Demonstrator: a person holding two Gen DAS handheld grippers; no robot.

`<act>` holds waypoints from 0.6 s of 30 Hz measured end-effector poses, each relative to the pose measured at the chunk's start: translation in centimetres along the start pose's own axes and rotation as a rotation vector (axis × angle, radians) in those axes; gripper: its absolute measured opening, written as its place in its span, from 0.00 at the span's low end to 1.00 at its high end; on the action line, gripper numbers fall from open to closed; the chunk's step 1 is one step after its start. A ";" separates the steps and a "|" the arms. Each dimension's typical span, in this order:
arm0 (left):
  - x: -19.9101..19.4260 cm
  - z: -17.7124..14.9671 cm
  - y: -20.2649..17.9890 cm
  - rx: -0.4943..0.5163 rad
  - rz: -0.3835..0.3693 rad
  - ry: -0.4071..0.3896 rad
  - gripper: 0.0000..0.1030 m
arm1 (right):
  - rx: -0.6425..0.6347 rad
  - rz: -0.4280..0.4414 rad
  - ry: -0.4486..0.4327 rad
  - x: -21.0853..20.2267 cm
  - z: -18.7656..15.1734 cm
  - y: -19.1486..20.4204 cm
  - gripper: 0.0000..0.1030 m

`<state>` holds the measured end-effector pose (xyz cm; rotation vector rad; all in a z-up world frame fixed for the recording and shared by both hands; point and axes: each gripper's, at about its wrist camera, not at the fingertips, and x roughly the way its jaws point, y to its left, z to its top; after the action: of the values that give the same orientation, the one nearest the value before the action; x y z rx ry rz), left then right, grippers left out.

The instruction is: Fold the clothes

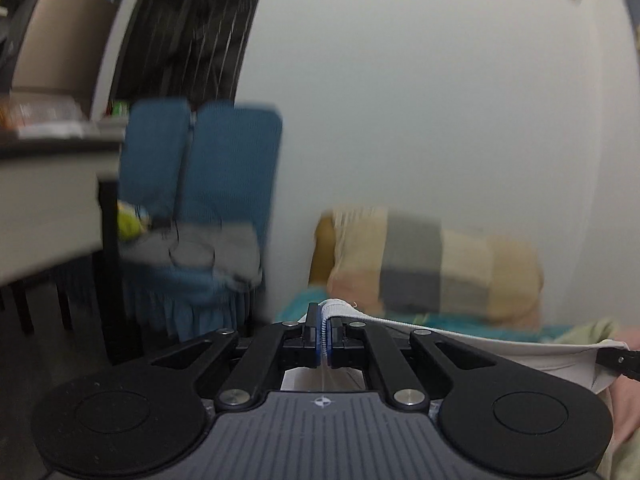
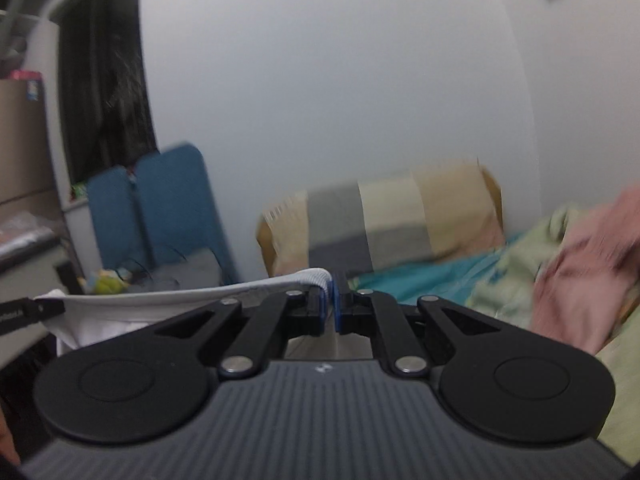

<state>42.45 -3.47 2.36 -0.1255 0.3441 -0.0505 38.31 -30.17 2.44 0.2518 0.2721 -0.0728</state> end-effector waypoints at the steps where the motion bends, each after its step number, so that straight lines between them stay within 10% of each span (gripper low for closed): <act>1: 2.9 -1.7 -0.1 0.004 0.007 0.035 0.03 | -0.001 -0.013 0.034 2.8 -1.6 -0.7 0.07; 13: 17.8 -11.5 0.0 0.072 0.033 0.274 0.10 | 0.065 0.015 0.387 16.5 -12.1 -6.2 0.10; 15: 16.8 -11.2 0.0 0.076 0.016 0.287 0.30 | 0.075 0.028 0.401 16.3 -11.6 -6.4 0.20; 16: 16.2 -11.0 0.1 0.076 0.009 0.288 0.56 | 0.076 0.031 0.412 16.1 -11.4 -6.3 0.27; 18: 14.2 -10.1 0.3 0.076 -0.005 0.280 0.78 | 0.083 0.039 0.412 15.4 -10.8 -6.5 0.73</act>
<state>52.35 -5.35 -11.82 -0.0436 0.6206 -0.0862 49.64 -34.23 -13.36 0.3538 0.6742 0.0076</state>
